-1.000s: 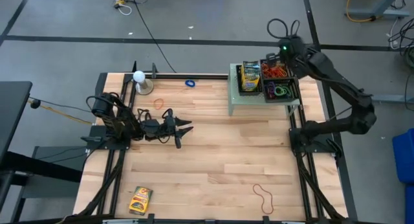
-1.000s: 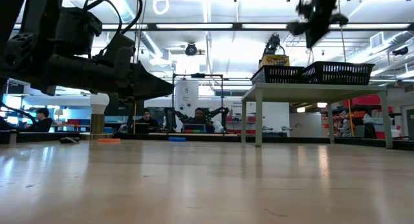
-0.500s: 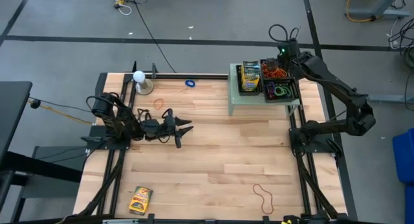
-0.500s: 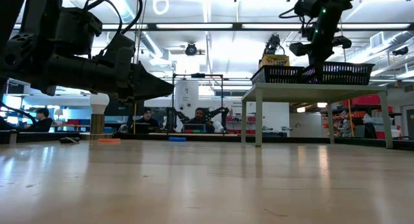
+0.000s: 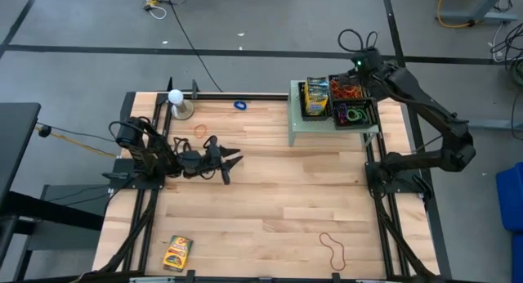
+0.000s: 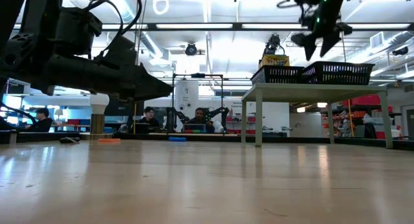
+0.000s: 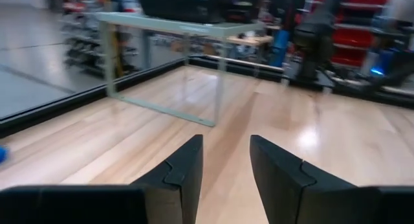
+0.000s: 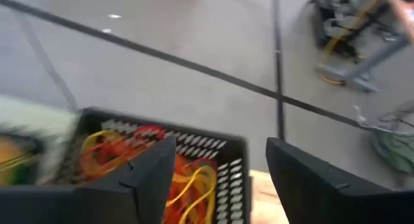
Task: Pick & Place Office Desk Supplies
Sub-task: Put the blue spring keychain into the bottom right black bin on the shelf
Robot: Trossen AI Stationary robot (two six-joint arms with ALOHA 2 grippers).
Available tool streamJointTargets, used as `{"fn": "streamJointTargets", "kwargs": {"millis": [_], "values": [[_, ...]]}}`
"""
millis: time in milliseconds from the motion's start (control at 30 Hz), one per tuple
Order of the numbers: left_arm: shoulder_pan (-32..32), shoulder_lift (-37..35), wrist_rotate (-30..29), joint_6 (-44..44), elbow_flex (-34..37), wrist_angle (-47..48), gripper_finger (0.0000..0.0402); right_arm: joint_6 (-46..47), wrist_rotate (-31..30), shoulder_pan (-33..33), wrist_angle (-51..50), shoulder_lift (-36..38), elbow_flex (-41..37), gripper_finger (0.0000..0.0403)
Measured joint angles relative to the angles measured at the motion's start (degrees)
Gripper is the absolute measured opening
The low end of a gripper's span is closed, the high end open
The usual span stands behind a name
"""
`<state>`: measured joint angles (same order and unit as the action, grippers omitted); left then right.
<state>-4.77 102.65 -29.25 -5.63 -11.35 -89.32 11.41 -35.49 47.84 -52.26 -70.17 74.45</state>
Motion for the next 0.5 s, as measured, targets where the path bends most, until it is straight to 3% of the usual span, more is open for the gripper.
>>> {"fn": "streamJointTargets", "kwargs": {"millis": [133, 367, 500], "values": [[1.05, 0.0, -2.5, -4.0, 0.0, 0.02, 0.0126, 1.15, 0.58, -9.01, -6.65, 3.64, 1.97, 0.0191], [3.36, 0.04, -1.84, -8.51, 0.0, 0.83, 0.007, 9.9, -4.26, -33.04, -7.78, 13.75, -7.74, 0.0017], [4.18, 0.04, -1.81, -7.05, 0.0, 1.26, 0.003, 15.9, -6.42, -46.11, -3.87, 17.49, -16.32, 0.0022]]}}
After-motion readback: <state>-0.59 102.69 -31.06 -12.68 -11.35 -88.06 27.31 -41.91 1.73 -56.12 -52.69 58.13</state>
